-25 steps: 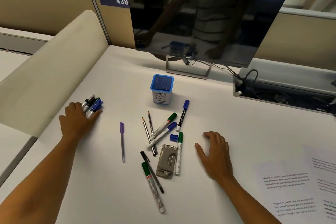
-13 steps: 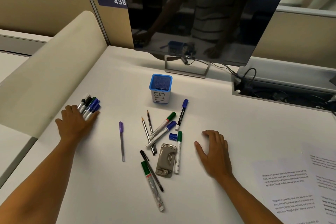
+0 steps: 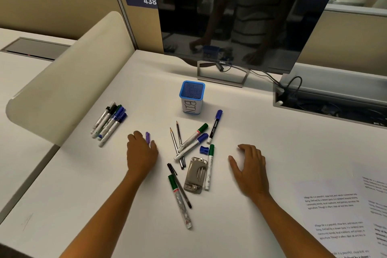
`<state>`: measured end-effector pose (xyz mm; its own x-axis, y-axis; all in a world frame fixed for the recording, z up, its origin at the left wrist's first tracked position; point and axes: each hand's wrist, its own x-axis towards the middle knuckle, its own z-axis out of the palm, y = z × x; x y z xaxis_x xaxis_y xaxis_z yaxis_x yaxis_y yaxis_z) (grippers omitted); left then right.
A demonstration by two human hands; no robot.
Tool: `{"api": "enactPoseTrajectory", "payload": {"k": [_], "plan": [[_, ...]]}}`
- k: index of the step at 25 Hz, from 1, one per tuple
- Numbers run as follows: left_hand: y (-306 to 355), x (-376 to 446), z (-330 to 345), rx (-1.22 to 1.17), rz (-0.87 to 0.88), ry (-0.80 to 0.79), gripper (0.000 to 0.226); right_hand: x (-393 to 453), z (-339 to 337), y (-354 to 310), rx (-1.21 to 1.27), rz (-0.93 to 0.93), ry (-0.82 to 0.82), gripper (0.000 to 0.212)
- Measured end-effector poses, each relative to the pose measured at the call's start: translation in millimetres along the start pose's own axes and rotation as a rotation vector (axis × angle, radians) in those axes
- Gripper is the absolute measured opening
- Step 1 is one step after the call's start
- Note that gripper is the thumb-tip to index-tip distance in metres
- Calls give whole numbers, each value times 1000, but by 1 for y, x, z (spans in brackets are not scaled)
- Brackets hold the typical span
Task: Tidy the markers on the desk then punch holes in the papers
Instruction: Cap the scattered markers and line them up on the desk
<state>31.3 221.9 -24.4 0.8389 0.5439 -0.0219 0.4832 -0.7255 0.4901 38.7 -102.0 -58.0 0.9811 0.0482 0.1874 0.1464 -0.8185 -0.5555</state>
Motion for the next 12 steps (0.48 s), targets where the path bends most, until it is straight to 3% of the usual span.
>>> {"api": "enactPoseTrajectory", "payload": {"k": [3,8,12], "plan": [[9,-7,-3,-68,-134,-59,36,0,0,0,8,-7,9,36],[16,-20,-11,-33,-180,-220,29,0,0,0,12,-18,11,35],[25,-45,-16,-75,-285,-263,34,-1,0,1,8,-21,18,34]]}}
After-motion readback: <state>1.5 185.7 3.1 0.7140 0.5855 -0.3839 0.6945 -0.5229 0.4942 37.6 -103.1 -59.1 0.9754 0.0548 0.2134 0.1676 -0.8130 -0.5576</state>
